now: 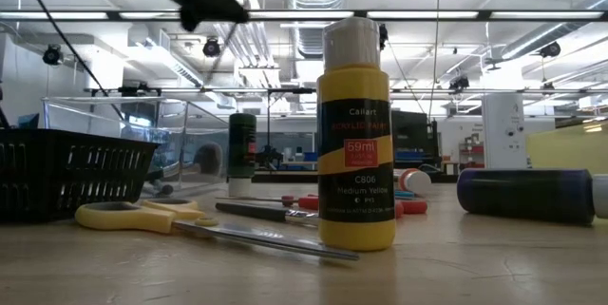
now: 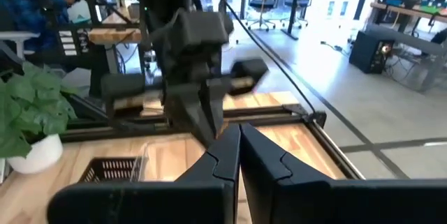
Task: Pick & Place Paint Supplies
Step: Put the liner brush into the transparent bin
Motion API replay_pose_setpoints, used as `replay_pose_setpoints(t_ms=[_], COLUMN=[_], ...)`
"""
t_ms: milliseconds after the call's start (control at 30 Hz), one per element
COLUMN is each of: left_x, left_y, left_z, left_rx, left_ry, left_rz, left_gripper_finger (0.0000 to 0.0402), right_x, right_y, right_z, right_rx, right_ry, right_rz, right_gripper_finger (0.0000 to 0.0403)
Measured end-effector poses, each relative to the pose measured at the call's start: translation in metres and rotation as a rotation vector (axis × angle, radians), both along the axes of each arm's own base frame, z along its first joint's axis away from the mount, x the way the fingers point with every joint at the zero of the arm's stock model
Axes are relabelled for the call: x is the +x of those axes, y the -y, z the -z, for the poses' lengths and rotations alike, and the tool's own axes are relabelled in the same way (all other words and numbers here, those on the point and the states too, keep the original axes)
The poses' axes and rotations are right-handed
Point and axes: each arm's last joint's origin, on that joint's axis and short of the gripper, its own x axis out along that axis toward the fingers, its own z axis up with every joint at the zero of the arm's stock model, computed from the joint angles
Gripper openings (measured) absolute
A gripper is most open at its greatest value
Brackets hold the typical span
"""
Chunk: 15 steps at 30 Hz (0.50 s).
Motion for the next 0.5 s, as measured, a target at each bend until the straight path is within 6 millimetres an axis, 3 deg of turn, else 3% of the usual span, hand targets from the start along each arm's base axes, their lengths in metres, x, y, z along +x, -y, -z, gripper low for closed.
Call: replay_pose_setpoints(t_ms=[267, 500], left_x=[-0.039, -0.048], left_y=[0.0, 0.001], left_z=[0.034, 0.053], left_rx=[-0.09, -0.083], left_ry=[-0.132, -0.206], left_rz=[-0.081, -0.066], left_gripper_finger=[0.0028, 0.0053], right_x=[-0.015, -0.036], right_y=[0.0, 0.0], right_z=[0.01, 0.009], right_rx=[0.02, 0.037], right_ry=[-0.012, 0.013], right_rz=[0.016, 0.032], right_gripper_finger=[0.0009, 0.0009])
